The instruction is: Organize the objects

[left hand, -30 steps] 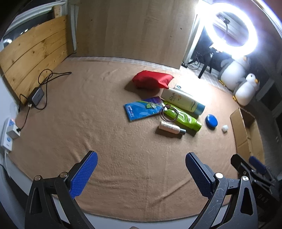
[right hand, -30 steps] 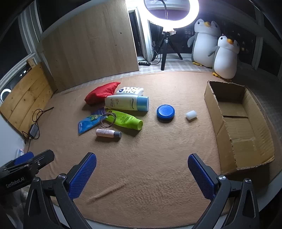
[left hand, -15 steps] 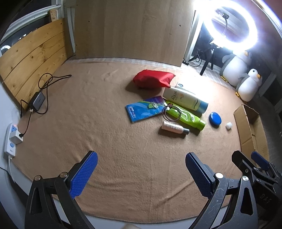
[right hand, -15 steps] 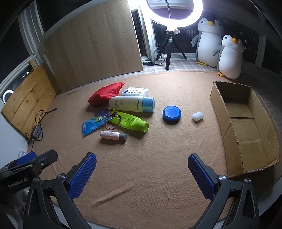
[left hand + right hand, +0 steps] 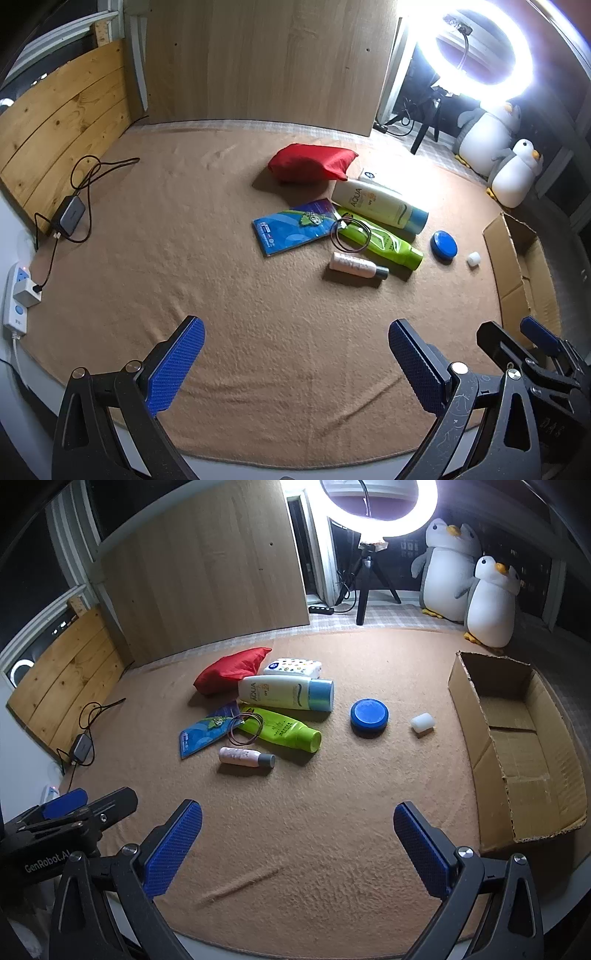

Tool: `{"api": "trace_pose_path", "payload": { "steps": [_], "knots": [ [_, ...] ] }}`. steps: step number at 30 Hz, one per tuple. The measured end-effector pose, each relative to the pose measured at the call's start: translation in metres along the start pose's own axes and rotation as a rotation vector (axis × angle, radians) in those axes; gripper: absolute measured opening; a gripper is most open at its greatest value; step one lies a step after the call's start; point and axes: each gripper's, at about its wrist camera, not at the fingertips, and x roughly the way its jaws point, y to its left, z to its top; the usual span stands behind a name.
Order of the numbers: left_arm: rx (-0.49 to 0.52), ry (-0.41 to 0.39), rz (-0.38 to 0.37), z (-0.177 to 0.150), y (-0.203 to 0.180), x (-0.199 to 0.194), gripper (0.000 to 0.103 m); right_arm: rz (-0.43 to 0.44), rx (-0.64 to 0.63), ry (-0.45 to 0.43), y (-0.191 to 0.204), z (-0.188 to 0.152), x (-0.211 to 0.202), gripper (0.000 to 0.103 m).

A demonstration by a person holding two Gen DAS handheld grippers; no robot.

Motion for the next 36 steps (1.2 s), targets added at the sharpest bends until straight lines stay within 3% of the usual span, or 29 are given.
{"api": "trace_pose_path", "payload": {
  "steps": [16,25,33,36],
  "knots": [
    [0.037,-0.046,0.012,0.012,0.000,-0.003,0.102,-0.042,0.042,-0.032,-0.023,0.011,-0.005,0.103],
    [0.054,-0.028,0.041,0.024,0.012,0.031,0.097,-0.037,0.029,-0.019,-0.036,0.012,0.004,0.103],
    [0.062,0.014,0.013,0.031,0.012,0.065,0.085,0.015,0.000,0.018,-0.033,0.019,0.026,0.084],
    [0.065,0.031,0.003,0.033,0.011,0.076,0.080,0.049,0.009,0.052,-0.035,0.020,0.035,0.071]
  ]
}}
